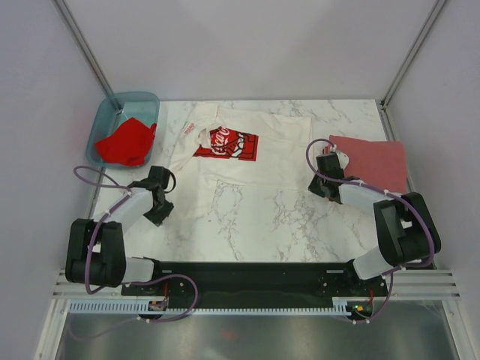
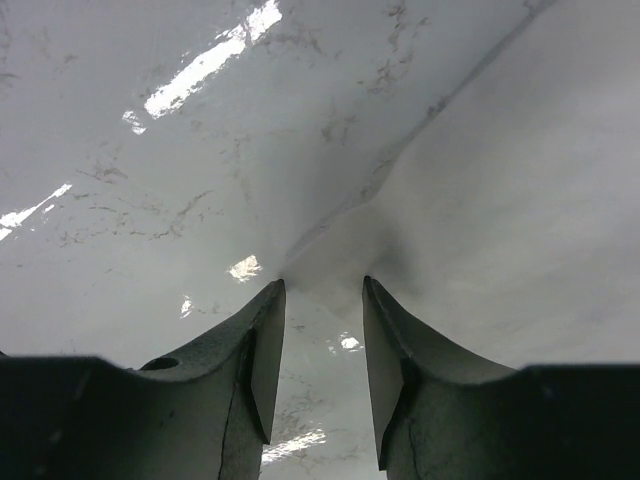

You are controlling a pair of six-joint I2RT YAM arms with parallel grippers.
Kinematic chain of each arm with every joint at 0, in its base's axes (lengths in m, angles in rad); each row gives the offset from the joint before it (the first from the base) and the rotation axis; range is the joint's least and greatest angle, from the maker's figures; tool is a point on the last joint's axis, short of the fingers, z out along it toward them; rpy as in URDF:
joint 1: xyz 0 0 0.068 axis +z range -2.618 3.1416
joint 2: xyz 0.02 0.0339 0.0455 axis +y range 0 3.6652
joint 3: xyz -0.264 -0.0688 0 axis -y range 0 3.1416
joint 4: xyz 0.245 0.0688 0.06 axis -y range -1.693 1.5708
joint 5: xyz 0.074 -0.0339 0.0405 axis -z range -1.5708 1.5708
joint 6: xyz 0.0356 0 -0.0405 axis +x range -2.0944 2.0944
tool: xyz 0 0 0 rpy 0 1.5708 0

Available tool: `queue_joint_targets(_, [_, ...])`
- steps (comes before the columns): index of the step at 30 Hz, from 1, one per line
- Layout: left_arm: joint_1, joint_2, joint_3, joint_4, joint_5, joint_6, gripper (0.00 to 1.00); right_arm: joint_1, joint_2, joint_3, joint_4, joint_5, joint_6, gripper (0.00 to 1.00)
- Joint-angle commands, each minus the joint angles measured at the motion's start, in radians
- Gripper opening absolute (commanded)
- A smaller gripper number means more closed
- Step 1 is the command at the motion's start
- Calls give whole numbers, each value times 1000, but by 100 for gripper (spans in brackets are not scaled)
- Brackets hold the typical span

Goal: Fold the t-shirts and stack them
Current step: Flatten the tshirt out

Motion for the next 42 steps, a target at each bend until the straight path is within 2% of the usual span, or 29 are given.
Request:
queue_joint_targets(1, [8, -45, -34, 13, -29, -57, 44, 1, -34, -8, 14, 6, -5, 18])
queue_joint_targets(8, [10, -41, -51, 44, -42, -63, 47, 2, -40, -12, 14, 4, -7, 18])
queue_joint_targets(10, [13, -26, -43, 46, -42, -62, 54, 1, -46, -17, 15, 7, -5, 18])
queue_joint_targets(11, [13, -24, -41, 44, -42, -54, 61, 2, -47, -18, 15, 12, -7, 18])
queue_joint_targets(14, [20, -23, -40, 55, -40, -39, 64, 1, -49, -21, 17, 9, -7, 18])
queue_joint_targets(17, [57, -12, -46, 114, 0, 19, 59, -5, -52, -24, 15, 10, -4, 18])
queue_joint_targets(19, [97, 23, -46, 159, 59, 55, 50, -19, -64, -32, 15, 10, 4, 16])
queue_joint_targets(23, [108, 71, -26, 164, 70, 79, 43, -44, -73, -46, 22, 1, 9, 15])
queue_joint_targets(25, [111, 74, -32, 174, 67, 81, 35, -47, -63, -43, 22, -13, 10, 15])
queue_joint_targets(26, [111, 82, -34, 188, 69, 82, 17, -48, -57, -41, 25, -19, 10, 15])
queue_joint_targets(28, [109, 92, -31, 191, 76, 82, 2, -54, -57, -43, 25, -25, 9, 15])
queue_joint_targets(33, [111, 67, -34, 191, 103, 107, 2, -56, -64, -49, 32, -25, 10, 15])
queue_joint_targets(38, [111, -97, -80, 190, 155, 116, 2, -56, -58, -41, 34, -28, 9, 13])
queue_joint_targets(40, [111, -140, -94, 188, 194, 122, 2, -56, -57, -40, 35, -33, 9, 10])
queue_joint_targets(42, [111, -200, -91, 173, 227, 130, 2, -57, -55, -38, 41, -48, -3, 2])
